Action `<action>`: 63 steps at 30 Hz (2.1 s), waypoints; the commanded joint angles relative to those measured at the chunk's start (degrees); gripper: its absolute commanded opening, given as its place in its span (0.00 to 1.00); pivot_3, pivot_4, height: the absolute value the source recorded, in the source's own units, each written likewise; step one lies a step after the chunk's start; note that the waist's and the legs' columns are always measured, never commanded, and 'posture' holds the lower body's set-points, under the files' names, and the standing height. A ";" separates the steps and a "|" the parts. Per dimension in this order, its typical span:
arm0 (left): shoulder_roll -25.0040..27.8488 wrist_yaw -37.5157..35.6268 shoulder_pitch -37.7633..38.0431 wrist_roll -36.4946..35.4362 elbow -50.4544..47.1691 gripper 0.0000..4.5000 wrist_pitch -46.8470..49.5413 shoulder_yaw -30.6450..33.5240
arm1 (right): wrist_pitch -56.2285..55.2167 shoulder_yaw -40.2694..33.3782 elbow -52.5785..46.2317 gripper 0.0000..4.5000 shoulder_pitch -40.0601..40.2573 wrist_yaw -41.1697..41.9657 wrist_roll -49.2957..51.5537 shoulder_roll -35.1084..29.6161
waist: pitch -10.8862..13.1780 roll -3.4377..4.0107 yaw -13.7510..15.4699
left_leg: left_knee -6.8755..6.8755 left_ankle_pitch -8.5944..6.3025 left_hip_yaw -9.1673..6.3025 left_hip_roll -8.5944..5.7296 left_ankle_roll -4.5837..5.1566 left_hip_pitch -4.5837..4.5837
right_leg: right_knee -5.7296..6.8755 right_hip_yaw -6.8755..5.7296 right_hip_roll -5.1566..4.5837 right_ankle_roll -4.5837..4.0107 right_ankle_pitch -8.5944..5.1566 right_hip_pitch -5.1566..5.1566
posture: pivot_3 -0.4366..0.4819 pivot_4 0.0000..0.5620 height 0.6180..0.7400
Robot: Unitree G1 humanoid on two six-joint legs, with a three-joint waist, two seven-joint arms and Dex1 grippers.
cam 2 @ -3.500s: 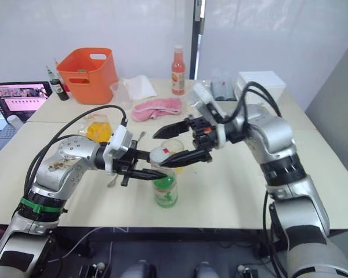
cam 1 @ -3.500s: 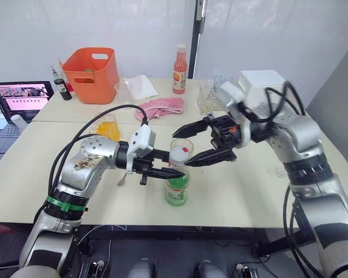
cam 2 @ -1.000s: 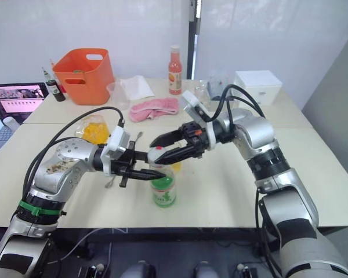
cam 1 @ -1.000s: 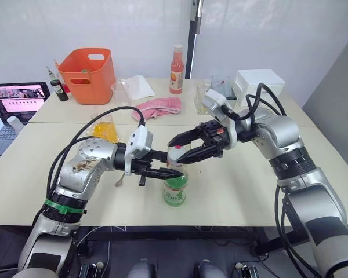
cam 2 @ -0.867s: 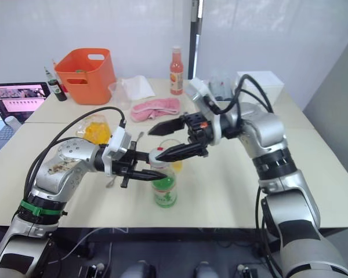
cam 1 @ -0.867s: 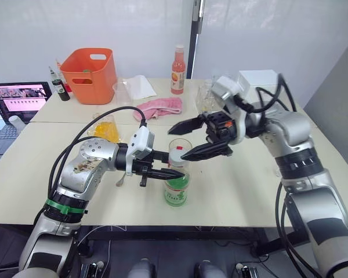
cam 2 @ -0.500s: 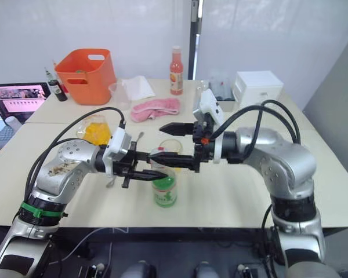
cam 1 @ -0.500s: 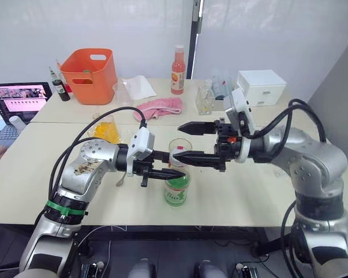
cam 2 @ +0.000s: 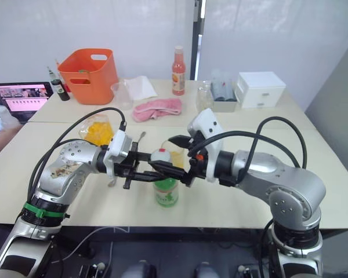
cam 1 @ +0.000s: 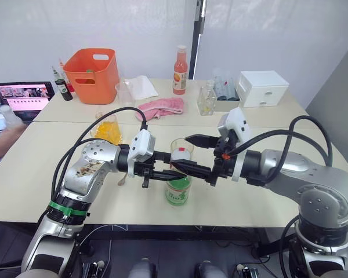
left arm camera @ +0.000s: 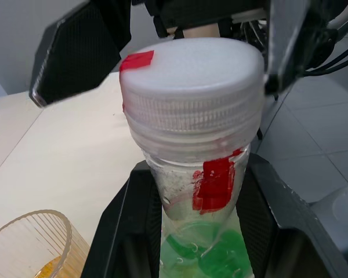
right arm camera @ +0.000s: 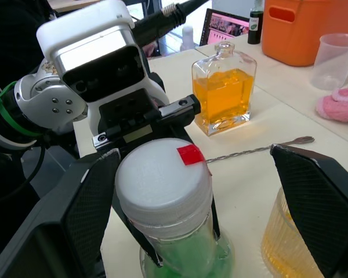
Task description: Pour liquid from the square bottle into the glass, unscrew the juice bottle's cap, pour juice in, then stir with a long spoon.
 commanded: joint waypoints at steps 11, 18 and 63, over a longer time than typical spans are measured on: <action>0.53 0.44 -0.55 2.09 -0.20 0.31 -0.80 -0.85 | -1.68 -0.15 -2.89 0.59 1.89 -4.79 2.18 -0.81 | 0.00 0.00 -0.05 | 0.00 0.00 -0.01 0.02 0.00 0.01 | -0.01 0.00 0.03 0.00 0.00 0.02 | 0.48 0.27 0.79; 0.90 0.18 -0.35 2.13 -0.62 0.31 -0.20 -1.22 | -3.68 0.10 -2.21 0.40 1.39 -4.82 2.03 -0.56 | 0.00 0.00 -0.24 | -0.01 0.00 -0.01 0.04 0.00 0.01 | -0.01 0.00 0.06 0.00 0.00 0.01 | 0.48 0.27 0.79; 1.45 -1.17 -1.24 2.61 3.00 0.31 -1.32 -1.22 | -7.90 2.46 9.64 1.00 -8.94 26.38 -11.52 -4.65 | -0.01 0.03 -0.17 | -0.04 0.00 0.03 0.08 -0.01 0.12 | 0.05 0.02 0.09 -0.03 0.00 0.03 | 0.48 0.27 0.79</action>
